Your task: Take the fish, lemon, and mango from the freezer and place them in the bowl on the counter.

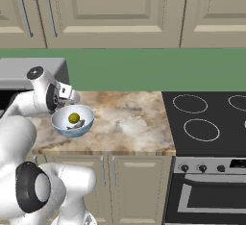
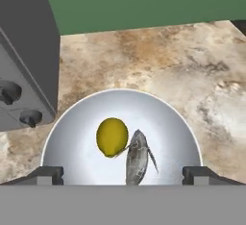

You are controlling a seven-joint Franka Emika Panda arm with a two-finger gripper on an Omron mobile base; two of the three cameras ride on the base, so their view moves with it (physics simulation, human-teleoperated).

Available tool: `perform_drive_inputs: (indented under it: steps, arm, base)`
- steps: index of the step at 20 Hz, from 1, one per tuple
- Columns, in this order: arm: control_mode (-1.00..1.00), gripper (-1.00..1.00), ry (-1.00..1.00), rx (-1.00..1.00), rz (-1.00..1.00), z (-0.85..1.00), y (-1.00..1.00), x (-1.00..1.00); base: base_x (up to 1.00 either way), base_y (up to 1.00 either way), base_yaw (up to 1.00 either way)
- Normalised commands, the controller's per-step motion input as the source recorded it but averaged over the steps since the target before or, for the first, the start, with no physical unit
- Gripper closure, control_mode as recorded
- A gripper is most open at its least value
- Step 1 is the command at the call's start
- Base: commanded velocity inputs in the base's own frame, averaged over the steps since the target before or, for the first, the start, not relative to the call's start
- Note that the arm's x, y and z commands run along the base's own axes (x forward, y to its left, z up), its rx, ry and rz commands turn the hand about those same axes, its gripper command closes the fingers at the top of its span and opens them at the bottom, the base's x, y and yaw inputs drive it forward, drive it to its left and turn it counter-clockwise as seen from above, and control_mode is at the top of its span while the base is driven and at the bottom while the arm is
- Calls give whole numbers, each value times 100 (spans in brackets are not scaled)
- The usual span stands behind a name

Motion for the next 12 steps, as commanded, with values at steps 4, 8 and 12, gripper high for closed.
perform_drive_inputs:
  steps: [4,8,12]
  arm:
    - [-100,-100,-24,1,0,7,-26,-100]
    - [100,-100,-14,6,-2,35,-12,-75]
    - [100,-100,0,0,0,0,0,0]
  base:
    - [0,0,0]
    - [-25,-1,-2]
    - [-100,0,-11]
